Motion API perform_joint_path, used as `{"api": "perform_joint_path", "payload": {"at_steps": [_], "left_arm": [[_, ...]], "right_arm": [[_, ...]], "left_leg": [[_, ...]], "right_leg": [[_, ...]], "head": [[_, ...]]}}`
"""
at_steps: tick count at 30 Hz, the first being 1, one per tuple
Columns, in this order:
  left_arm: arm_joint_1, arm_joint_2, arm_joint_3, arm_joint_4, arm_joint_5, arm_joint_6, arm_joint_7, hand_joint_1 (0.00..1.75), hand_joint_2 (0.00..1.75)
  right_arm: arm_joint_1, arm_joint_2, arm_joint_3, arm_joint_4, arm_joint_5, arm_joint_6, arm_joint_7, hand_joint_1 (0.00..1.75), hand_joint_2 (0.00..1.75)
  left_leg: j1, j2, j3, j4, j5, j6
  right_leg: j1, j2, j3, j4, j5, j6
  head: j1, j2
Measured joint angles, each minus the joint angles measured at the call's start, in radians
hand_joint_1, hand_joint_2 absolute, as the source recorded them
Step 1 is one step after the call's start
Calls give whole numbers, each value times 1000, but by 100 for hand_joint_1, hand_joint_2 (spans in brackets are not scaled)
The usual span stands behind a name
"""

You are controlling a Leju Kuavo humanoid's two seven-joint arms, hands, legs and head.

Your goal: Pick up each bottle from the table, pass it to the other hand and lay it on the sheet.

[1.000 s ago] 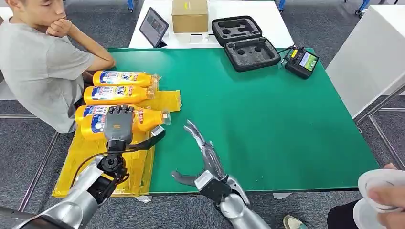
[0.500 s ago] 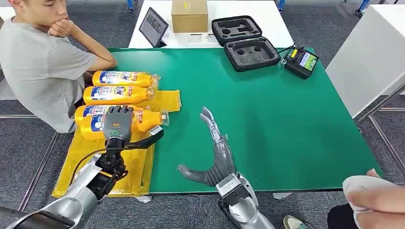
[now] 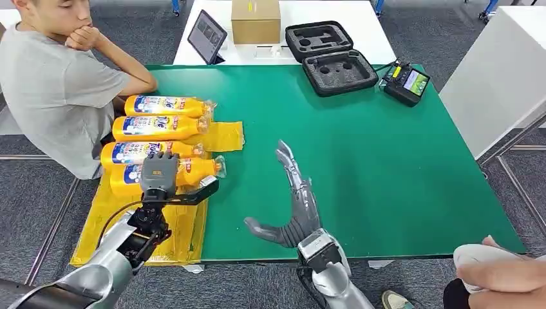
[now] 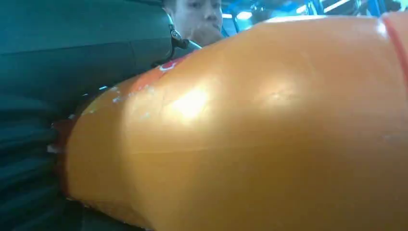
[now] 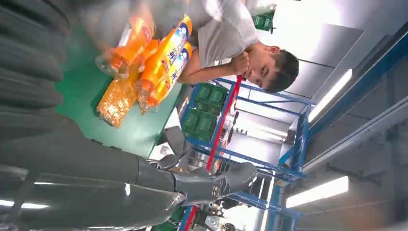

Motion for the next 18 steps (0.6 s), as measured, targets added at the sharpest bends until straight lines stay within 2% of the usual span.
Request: {"api": "perform_joint_path", "payload": {"at_steps": [12, 14, 15, 18], "left_arm": [[0, -1, 21, 16, 1, 2, -5, 175, 175], [1, -5, 31, 23, 1, 3, -8, 162, 175], [1, -5, 33, 24, 0, 9, -8, 164, 175], [1, -6, 37, 24, -1, 32, -12, 145, 175]], "right_arm": [[0, 6, -17, 11, 1, 3, 0, 0, 175], [0, 9, -22, 19, 1, 3, 0, 0, 175], [0, 10, -23, 21, 2, 4, 0, 0, 175], [0, 13, -27, 23, 6, 5, 0, 0, 175]], "left_leg": [[0, 0, 0, 0, 0, 0], [0, 0, 0, 0, 0, 0], [0, 0, 0, 0, 0, 0], [0, 0, 0, 0, 0, 0]], "right_leg": [[0, 0, 0, 0, 0, 0], [0, 0, 0, 0, 0, 0], [0, 0, 0, 0, 0, 0], [0, 0, 0, 0, 0, 0]], "head": [[0, 0], [0, 0], [0, 0], [0, 0]]}}
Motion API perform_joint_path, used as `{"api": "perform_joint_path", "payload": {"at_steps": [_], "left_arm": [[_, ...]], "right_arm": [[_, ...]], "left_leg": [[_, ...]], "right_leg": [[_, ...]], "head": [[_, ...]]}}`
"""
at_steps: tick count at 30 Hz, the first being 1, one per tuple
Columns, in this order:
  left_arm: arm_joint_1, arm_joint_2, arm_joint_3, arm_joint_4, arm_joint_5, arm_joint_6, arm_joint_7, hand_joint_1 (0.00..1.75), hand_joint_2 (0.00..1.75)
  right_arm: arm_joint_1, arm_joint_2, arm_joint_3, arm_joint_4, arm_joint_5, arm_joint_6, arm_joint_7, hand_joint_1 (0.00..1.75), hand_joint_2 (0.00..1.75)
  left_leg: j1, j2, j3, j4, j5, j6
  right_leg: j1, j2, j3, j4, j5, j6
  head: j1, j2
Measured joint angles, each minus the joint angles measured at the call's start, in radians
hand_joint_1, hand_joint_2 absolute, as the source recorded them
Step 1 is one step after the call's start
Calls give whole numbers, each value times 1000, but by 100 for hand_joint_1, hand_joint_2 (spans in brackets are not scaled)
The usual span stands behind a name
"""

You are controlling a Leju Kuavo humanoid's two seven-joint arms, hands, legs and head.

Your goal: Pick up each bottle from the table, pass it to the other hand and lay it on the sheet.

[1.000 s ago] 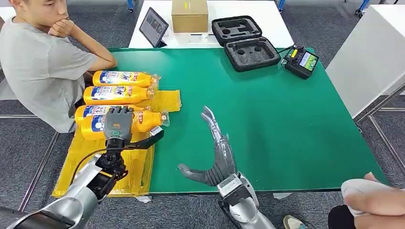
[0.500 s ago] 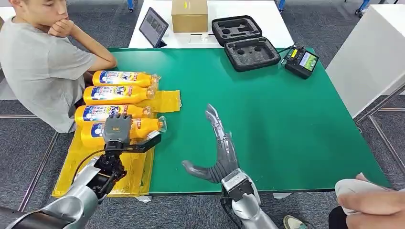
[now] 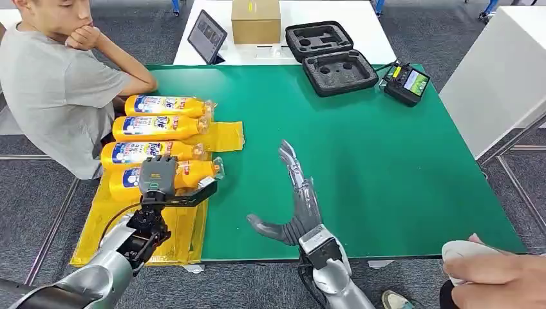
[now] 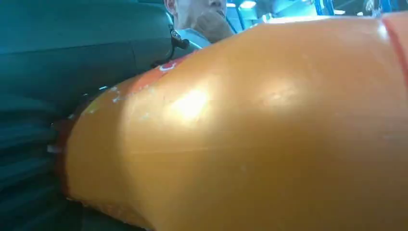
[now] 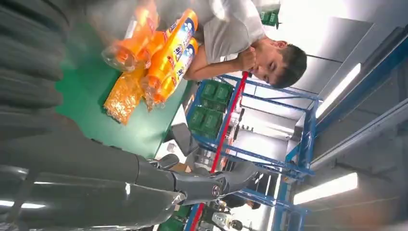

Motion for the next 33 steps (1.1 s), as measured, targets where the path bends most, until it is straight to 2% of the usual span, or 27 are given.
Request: {"api": "perform_joint_path", "payload": {"at_steps": [5, 8, 9, 14, 15, 16, 18, 19, 20, 33], "left_arm": [[0, -2, 13, 1, -1, 6, -7, 148, 175], [-1, -3, 22, 8, 0, -15, -21, 134, 175], [-1, -3, 24, 12, 0, -24, -24, 141, 175], [-2, -3, 34, 24, -2, -61, -23, 141, 175], [-4, -3, 37, 26, -2, -68, -22, 115, 175], [-7, -3, 38, 27, -2, -72, -22, 73, 175], [-11, -3, 39, 32, -2, -76, -19, 17, 175], [-14, -3, 39, 34, -2, -84, -16, 5, 175], [-17, -3, 39, 35, -3, -85, -15, 0, 175], [-30, -3, 39, 49, -3, -87, 0, 0, 175]], "right_arm": [[-1, 4, -2, 3, 0, 2, 0, 0, 175], [-9, 6, -5, 11, -6, 12, 0, 0, 175], [-11, 6, -8, 14, -8, 13, 0, 0, 175], [-19, 8, -17, 33, -23, 23, 0, 0, 175], [-22, 9, -17, 37, -25, 26, 0, 0, 175], [-24, 9, -18, 42, -26, 27, 0, 0, 175], [-26, 11, -19, 51, -27, 30, 0, 0, 175], [-28, 14, -20, 57, -28, 30, 0, 0, 175], [-30, 15, -21, 61, -30, 30, 0, 0, 175], [-30, 20, -32, 95, -40, 30, 0, 0, 175]], "left_leg": [[0, 0, 0, 0, 0, 0], [0, 0, 0, 0, 0, 0], [0, 0, 0, 0, 0, 0], [0, 0, 0, 0, 0, 0], [0, 0, 0, 0, 0, 0], [0, 0, 0, 0, 0, 0], [0, 0, 0, 0, 0, 0], [0, 0, 0, 0, 0, 0], [0, 0, 0, 0, 0, 0], [0, 0, 0, 0, 0, 0]], "right_leg": [[0, 0, 0, 0, 0, 0], [0, 0, 0, 0, 0, 0], [0, 0, 0, 0, 0, 0], [0, 0, 0, 0, 0, 0], [0, 0, 0, 0, 0, 0], [0, 0, 0, 0, 0, 0], [0, 0, 0, 0, 0, 0], [0, 0, 0, 0, 0, 0], [0, 0, 0, 0, 0, 0], [0, 0, 0, 0, 0, 0]], "head": [[0, 0], [0, 0], [0, 0], [0, 0], [0, 0], [0, 0], [0, 0], [0, 0], [0, 0], [0, 0]]}}
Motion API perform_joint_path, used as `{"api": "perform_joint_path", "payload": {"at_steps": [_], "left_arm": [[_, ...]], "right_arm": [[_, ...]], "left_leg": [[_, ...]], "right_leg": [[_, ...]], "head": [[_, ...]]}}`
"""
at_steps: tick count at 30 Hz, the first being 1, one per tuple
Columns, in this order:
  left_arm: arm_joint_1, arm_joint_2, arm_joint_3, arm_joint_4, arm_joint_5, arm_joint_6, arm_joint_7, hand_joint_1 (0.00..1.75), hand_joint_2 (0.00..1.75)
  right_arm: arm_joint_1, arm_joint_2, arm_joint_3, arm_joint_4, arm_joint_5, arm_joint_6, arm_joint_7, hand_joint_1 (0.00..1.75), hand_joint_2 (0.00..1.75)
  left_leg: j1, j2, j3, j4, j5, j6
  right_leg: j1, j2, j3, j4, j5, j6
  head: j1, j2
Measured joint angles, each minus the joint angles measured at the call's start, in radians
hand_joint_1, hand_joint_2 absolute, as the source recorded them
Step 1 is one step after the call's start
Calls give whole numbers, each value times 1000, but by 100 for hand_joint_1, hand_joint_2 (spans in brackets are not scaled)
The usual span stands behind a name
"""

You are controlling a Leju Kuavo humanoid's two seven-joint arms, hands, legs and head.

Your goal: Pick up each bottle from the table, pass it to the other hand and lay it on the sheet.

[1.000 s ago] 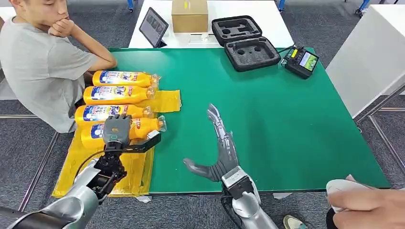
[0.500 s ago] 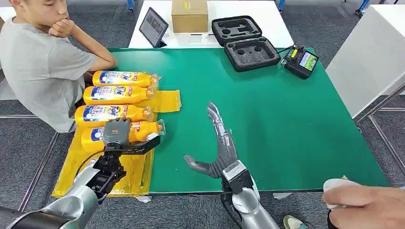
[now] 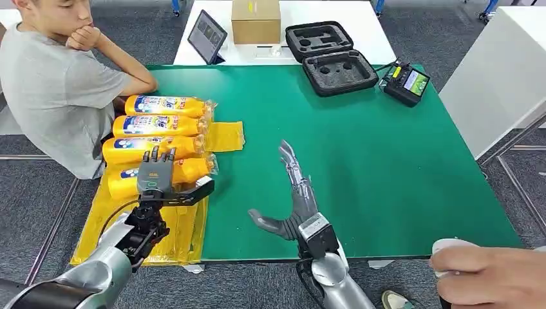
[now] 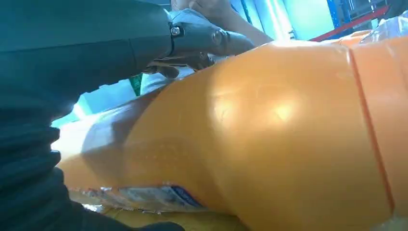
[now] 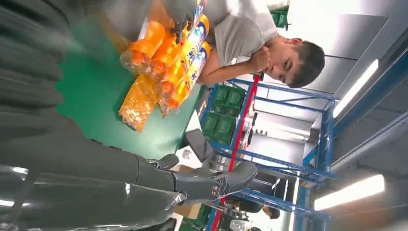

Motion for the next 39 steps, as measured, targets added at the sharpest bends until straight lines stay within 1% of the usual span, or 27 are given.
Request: {"api": "perform_joint_path", "payload": {"at_steps": [15, 29, 33, 39], "left_arm": [[-18, 0, 1, 17, 0, -69, -4, 0, 175], [-17, -2, 0, 13, 0, -80, -34, 0, 175], [31, -13, -26, -72, -1, -112, -52, 0, 175], [180, -6, -100, -346, 0, -198, -36, 0, 175]], "right_arm": [[-8, 2, -5, 24, -20, -2, 0, 0, 175], [-14, 2, -5, 36, -20, -34, 0, 0, 175], [-10, 2, -5, 36, -20, -55, 0, 0, 175], [7, -8, -5, 35, -20, -71, 0, 0, 175]], "left_leg": [[0, 0, 1, 0, 0, 0], [0, 0, 2, 0, 0, 0], [0, 0, 2, 0, 0, 0], [0, 0, 1, 0, 0, 0]], "right_leg": [[0, 0, 1, 0, 0, 0], [0, 0, 2, 0, 0, 0], [0, 0, 2, 0, 0, 0], [0, 0, 1, 0, 0, 0]], "head": [[0, 0], [0, 0], [0, 0], [0, 0]]}}
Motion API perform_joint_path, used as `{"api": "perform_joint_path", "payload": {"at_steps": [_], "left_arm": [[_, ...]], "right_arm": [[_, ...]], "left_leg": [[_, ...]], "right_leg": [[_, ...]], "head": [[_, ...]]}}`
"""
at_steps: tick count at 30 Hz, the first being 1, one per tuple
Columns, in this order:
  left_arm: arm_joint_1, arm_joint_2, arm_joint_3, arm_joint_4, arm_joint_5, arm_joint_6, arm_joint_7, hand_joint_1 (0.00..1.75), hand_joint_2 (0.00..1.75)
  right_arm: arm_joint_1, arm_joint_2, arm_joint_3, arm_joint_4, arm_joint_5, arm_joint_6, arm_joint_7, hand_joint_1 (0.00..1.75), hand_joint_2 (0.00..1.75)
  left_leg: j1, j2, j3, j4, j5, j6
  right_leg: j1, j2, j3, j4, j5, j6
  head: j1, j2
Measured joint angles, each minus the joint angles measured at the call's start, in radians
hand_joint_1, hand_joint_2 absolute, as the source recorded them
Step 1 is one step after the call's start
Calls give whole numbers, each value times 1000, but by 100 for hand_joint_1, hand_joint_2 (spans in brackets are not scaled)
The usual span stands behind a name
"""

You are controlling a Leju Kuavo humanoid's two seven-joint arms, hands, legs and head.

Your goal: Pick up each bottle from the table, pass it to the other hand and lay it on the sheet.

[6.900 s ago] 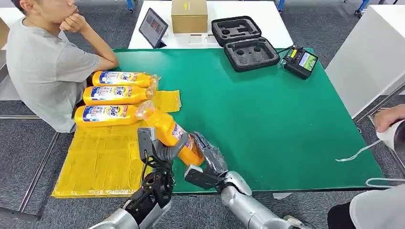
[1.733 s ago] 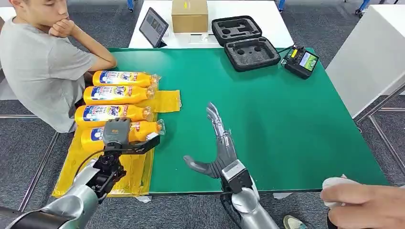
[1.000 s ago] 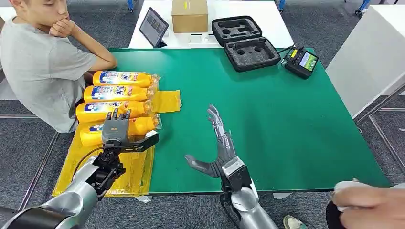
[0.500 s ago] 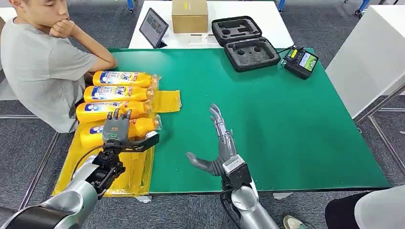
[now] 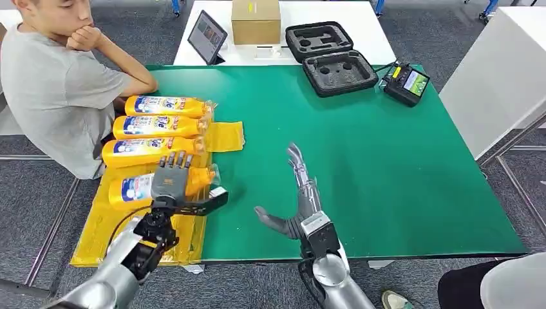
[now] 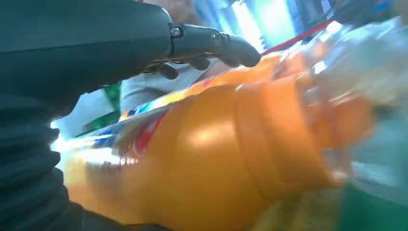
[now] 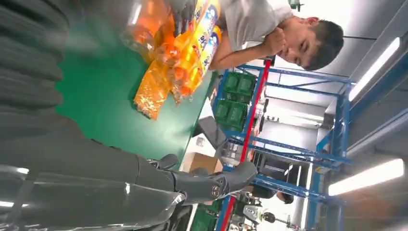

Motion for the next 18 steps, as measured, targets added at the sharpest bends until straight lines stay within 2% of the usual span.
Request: {"api": "perform_joint_path", "payload": {"at_steps": [8, 18], "left_arm": [[194, 37, -83, -379, 16, -78, -118, 0, 175], [252, 82, -111, -556, 27, -77, -123, 0, 175]], "right_arm": [[15, -18, 0, -13, -5, -15, 0, 0, 175], [18, -23, 0, -17, 0, -9, 0, 0, 175]], "left_leg": [[0, 0, 0, 0, -1, 0], [0, 0, 0, 0, 0, 0]], "right_leg": [[0, 0, -1, 0, 0, 0], [0, 0, -1, 0, 0, 0]], "head": [[0, 0], [0, 0]]}}
